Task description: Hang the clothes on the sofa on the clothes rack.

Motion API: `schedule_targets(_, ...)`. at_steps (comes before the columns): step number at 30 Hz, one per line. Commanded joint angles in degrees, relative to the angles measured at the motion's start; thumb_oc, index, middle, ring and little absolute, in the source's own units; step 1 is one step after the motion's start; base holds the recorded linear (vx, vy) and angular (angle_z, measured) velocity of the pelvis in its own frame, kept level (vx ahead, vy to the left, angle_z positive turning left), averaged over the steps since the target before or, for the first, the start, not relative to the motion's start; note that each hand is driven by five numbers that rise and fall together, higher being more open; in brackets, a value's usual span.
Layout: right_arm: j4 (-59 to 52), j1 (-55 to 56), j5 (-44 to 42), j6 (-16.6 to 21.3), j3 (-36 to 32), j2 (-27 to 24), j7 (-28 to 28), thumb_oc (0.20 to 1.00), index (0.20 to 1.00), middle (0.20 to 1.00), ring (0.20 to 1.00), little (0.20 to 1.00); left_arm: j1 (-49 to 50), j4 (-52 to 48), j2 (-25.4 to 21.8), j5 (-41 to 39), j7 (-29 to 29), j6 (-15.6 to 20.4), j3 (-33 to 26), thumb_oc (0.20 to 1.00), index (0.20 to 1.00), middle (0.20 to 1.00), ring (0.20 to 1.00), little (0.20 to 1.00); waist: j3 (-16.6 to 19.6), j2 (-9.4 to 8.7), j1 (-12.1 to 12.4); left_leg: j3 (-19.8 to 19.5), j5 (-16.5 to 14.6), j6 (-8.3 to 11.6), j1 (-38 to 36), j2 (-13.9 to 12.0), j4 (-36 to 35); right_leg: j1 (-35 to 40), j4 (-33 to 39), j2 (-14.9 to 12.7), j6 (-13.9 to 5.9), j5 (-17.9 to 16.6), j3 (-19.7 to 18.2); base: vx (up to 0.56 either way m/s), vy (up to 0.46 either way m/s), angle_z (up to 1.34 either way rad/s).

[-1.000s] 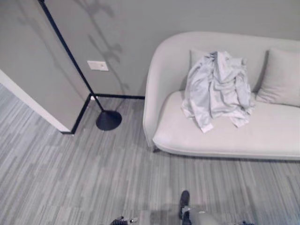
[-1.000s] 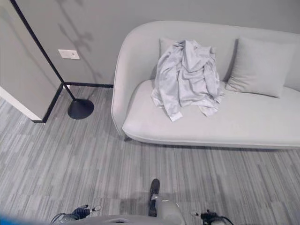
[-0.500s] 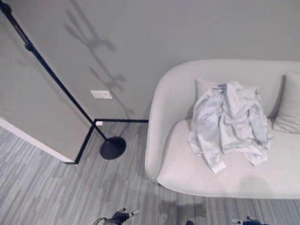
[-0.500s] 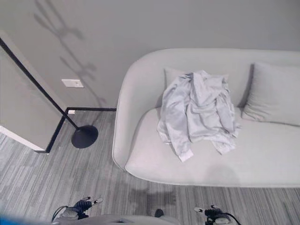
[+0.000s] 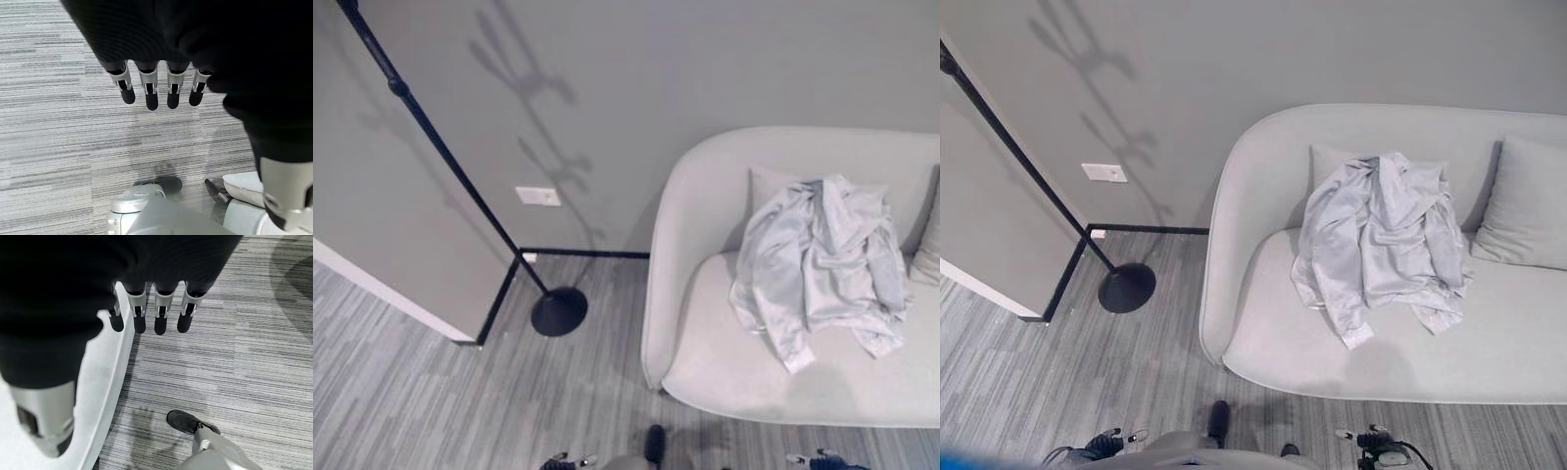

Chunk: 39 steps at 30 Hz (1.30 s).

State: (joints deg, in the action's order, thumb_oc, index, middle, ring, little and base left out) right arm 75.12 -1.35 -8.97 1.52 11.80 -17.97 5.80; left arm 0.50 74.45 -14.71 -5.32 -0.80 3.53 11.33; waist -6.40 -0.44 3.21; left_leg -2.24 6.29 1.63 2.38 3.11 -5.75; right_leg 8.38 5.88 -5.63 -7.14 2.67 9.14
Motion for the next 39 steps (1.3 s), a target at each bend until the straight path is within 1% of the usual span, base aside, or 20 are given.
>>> schedule_targets(1,-1.21,-0.76,0.44,0.31,0.83,-2.39,0.21,1.000,1.000,1.000,1.000,1.000,-3.22,2.89,1.08,1.67,0.07,0.28,0.74,1.000,1.000,1.000,1.000,1.000,0.99,2.33,0.85,0.05,-4.62,0.61,-2.67,1.96,0.75,-4.07,-1.28,5.34,-1.52,-1.48,1.79,0.04,0.052,-0.03)
schedule_targets(8,-2.10,-1.29,0.94,0.27,1.50,-2.07,0.15,1.000,1.000,1.000,1.000,1.000,-3.14,2.99,0.53,1.92,0.11,-0.06,0.51,1.000,1.000,1.000,1.000,1.000,0.56,1.90,1.28,0.87,-5.53,-0.29,-2.90,1.90,0.75,-5.29,-3.77,4.57,-2.06,-0.98,0.96,0.00,0.061,-0.02)
schedule_targets(9,-2.94,-2.44,1.22,0.41,2.41,-1.81,0.01,1.000,1.000,1.000,1.000,1.000,-3.51,2.78,-0.47,1.64,0.10,-0.31,0.08,1.000,1.000,1.000,1.000,1.000,-1.31,2.14,1.51,1.93,-5.34,-0.94,-2.31,0.84,0.75,-11.25,-13.67,3.94,-2.07,0.55,1.01,-0.10,0.048,-0.15)
schedule_targets(14,-3.61,-3.01,1.51,0.42,3.11,-1.36,0.05,1.000,1.000,1.000,1.000,1.000,-4.27,2.74,-1.44,0.73,-0.23,-0.32,-0.21,1.000,1.000,1.000,1.000,1.000,-1.79,1.74,2.13,2.21,-4.98,-0.87,-1.75,-0.76,0.75,-14.48,-17.08,0.99,-2.33,0.18,2.42,-0.03,-0.048,-0.45)
schedule_targets(17,-3.46,-3.65,1.40,0.23,2.27,-1.35,0.24,1.000,1.000,1.000,1.000,1.000,-5.50,2.62,-1.96,-0.61,-0.96,0.11,-0.24,1.000,1.000,1.000,1.000,1.000,-1.85,1.74,2.39,0.87,-5.38,0.38,-1.54,-4.37,0.75,-16.37,-12.99,-4.05,-3.18,-4.44,-0.97,0.05,-0.242,0.06)
schedule_targets(18,-3.46,-3.66,1.40,0.23,2.26,-1.35,0.24,1.000,1.000,1.000,1.000,1.000,-5.51,2.63,-1.97,-0.61,-0.96,0.12,-0.24,1.000,1.000,1.000,1.000,1.000,-1.73,1.73,2.40,0.88,-5.32,0.37,-1.38,-4.36,0.75,-16.50,-12.90,-4.06,-3.19,-4.55,-0.98,0.08,-0.371,0.10)
schedule_targets(19,-3.51,-3.77,1.62,0.12,1.99,-1.40,0.30,1.000,1.000,1.000,1.000,1.000,-5.92,2.26,-1.98,-0.85,-1.19,0.41,-0.01,1.000,1.000,1.000,1.000,1.000,-1.87,1.93,2.31,-0.13,-5.70,1.43,-1.72,-6.47,0.75,-17.90,-10.80,-7.73,-4.13,-6.78,-2.04,0.05,-0.207,0.10)
schedule_targets(20,-3.52,-3.76,1.62,0.12,1.98,-1.41,0.30,1.000,1.000,1.000,1.000,1.000,-5.91,2.26,-1.97,-0.85,-1.19,0.41,0.00,1.000,1.000,1.000,1.000,1.000,-2.01,2.02,2.26,-0.19,-5.80,1.45,-1.92,-6.55,0.75,-17.63,-10.73,-7.66,-4.12,-6.74,-1.94,0.08,-0.333,0.04)
schedule_targets(23,-3.92,-3.19,2.38,-0.04,1.44,-1.09,0.15,1.000,1.000,1.000,1.000,1.000,-5.80,2.23,-2.05,-1.29,-1.48,0.60,-0.33,1.000,1.000,1.000,1.000,1.000,-2.16,1.58,1.71,-0.68,-6.62,3.41,-3.23,-8.97,0.75,-17.77,-7.34,-12.48,-5.95,-10.84,-1.63,0.13,-0.406,0.09)
schedule_targets(24,-4.43,-2.90,2.79,0.04,0.95,-1.25,0.28,1.000,1.000,1.000,1.000,1.000,-5.79,2.35,-2.15,-1.30,-1.75,0.82,-0.61,1.000,1.000,1.000,1.000,1.000,-2.09,0.65,1.28,-0.27,-7.44,5.14,-4.31,-10.17,0.75,-17.98,-5.65,-14.56,-7.86,-14.43,-1.18,0.18,-0.614,0.09)
schedule_targets(25,-4.61,-2.84,2.96,-0.06,0.94,-1.15,0.38,1.000,1.000,1.000,1.000,1.000,-5.95,2.28,-2.17,-1.34,-1.79,0.79,-0.58,1.000,1.000,1.000,1.000,1.000,-2.03,0.48,1.26,0.14,-7.58,5.90,-4.73,-11.04,0.75,-17.96,-5.31,-14.84,-7.86,-15.12,0.00,0.17,-0.731,0.07)
schedule_targets(28,-4.62,-3.19,3.66,-0.03,1.38,-1.24,0.35,1.000,1.000,1.000,1.000,1.000,-6.59,2.49,-2.20,-0.95,-2.08,1.03,-0.33,1.000,1.000,1.000,1.000,1.000,-1.92,-0.05,1.08,0.65,-7.29,7.96,-5.01,-12.84,0.75,-15.97,-3.60,-14.13,-7.86,-14.26,2.09,0.07,-0.515,0.36)
schedule_targets(29,-4.23,-3.81,4.18,0.10,1.60,-1.60,0.72,1.000,1.000,1.000,1.000,1.000,-7.08,2.50,-2.24,-1.45,-2.28,1.21,-0.38,1.000,1.000,1.000,1.000,1.000,-1.86,-0.44,1.56,1.58,-6.59,9.87,-4.57,-15.38,0.75,-15.12,-4.41,-12.83,-7.86,-11.42,3.09,0.04,-0.436,0.58)
schedule_targets(30,-4.22,-3.82,4.18,0.11,1.61,-1.60,0.72,1.000,1.000,1.000,1.000,1.000,-7.08,2.49,-2.24,-1.45,-2.28,1.21,-0.38,1.000,1.000,1.000,1.000,1.000,-1.89,-0.38,1.57,1.60,-6.62,9.91,-4.62,-15.45,0.75,-15.12,-4.49,-12.77,-7.86,-11.34,3.08,0.07,-0.695,0.18)
schedule_targets(31,-4.37,-4.10,4.00,0.15,1.72,-1.57,0.69,1.000,1.000,1.000,1.000,1.000,-7.07,2.56,-2.02,-2.47,-2.37,1.28,-0.70,1.000,1.000,1.000,1.000,1.000,-1.84,0.06,1.57,2.43,-4.88,11.25,-4.53,-17.74,0.75,-15.98,-6.89,-12.07,-7.86,-9.97,4.10,0.06,-0.564,-0.45)
schedule_targets(33,-4.37,-3.97,2.68,0.51,1.55,-2.10,1.61,1.000,1.000,1.000,1.000,1.000,-7.17,2.51,-0.29,-7.26,-2.92,1.33,-2.22,1.000,1.000,1.000,1.000,1.000,-1.47,1.04,0.53,2.29,-0.24,11.42,-1.69,-20.28,0.75,-13.34,-6.79,-8.80,-7.62,-5.84,6.29,0.06,-0.605,-0.26)
schedule_targets(34,-4.37,-3.98,2.68,0.51,1.55,-2.09,1.61,1.000,1.000,1.000,1.000,1.000,-7.18,2.51,-0.29,-7.27,-2.92,1.33,-2.22,1.000,1.000,1.000,1.000,1.000,-1.34,1.00,0.45,2.20,-0.16,11.39,-1.47,-20.21,0.75,-13.47,-6.75,-8.86,-7.63,-5.91,6.36,0.05,-0.509,0.34)
schedule_targets(35,-4.01,-3.76,0.83,1.14,0.17,-3.37,2.23,1.000,1.000,1.000,1.000,1.000,-7.22,2.20,0.83,-8.79,-2.61,1.74,-2.73,1.000,1.000,1.000,1.000,1.000,-0.81,1.39,-0.19,6.36,3.80,10.42,1.76,-19.98,0.75,-11.66,-3.75,-6.03,-6.37,-4.44,7.72,0.04,-0.414,0.62)
schedule_targets(36,-3.60,-3.64,0.77,0.92,-0.09,-3.87,2.31,1.000,1.000,1.000,1.000,1.000,-7.11,1.86,0.81,-9.13,-2.24,1.49,-2.79,1.000,1.000,1.000,1.000,1.000,-0.62,1.38,-0.35,7.41,4.09,10.15,2.42,-19.43,0.75,-11.31,-3.10,-5.27,-5.52,-4.01,7.61,0.07,-0.598,0.81)
schedule_targets(39,-2.34,-2.86,1.58,0.77,0.20,-5.34,1.98,1.000,1.000,1.000,1.000,1.000,-6.25,1.62,0.58,-8.03,-1.61,1.73,-2.35,1.000,1.000,1.000,1.000,1.000,-0.53,1.31,0.22,0.97,0.82,7.01,2.17,-12.44,0.75,-9.63,-0.88,-2.00,-4.06,-3.90,6.90,0.06,-0.342,0.05)
